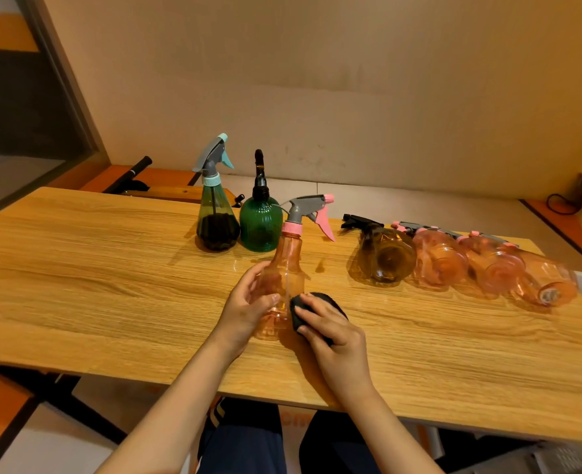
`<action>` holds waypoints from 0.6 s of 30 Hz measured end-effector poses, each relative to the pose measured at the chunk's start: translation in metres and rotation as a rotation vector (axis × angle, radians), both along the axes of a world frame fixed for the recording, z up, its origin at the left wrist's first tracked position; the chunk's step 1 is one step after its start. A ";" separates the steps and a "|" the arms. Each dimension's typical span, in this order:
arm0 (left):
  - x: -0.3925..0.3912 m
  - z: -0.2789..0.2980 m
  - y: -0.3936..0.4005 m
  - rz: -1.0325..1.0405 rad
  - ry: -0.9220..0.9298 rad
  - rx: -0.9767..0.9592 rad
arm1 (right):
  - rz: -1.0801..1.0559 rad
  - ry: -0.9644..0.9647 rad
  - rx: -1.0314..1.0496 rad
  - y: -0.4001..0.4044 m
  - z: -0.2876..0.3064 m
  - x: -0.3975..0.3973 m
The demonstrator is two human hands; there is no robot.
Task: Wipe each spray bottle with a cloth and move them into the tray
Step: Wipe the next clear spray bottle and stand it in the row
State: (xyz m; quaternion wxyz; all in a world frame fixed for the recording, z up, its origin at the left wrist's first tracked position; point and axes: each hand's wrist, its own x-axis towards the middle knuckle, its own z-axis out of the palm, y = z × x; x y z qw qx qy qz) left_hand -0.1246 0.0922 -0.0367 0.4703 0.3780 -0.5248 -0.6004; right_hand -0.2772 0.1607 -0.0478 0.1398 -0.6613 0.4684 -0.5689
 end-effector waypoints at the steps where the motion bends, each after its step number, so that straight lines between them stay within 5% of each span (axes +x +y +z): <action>1: 0.000 0.001 0.000 -0.002 0.018 0.013 | 0.004 0.014 -0.011 0.000 0.000 0.001; 7: 0.006 0.005 0.000 -0.053 0.174 0.097 | 0.005 -0.007 -0.026 0.000 0.001 0.001; 18: 0.003 0.013 0.003 -0.141 0.135 0.133 | 0.018 -0.036 -0.037 0.000 0.002 0.000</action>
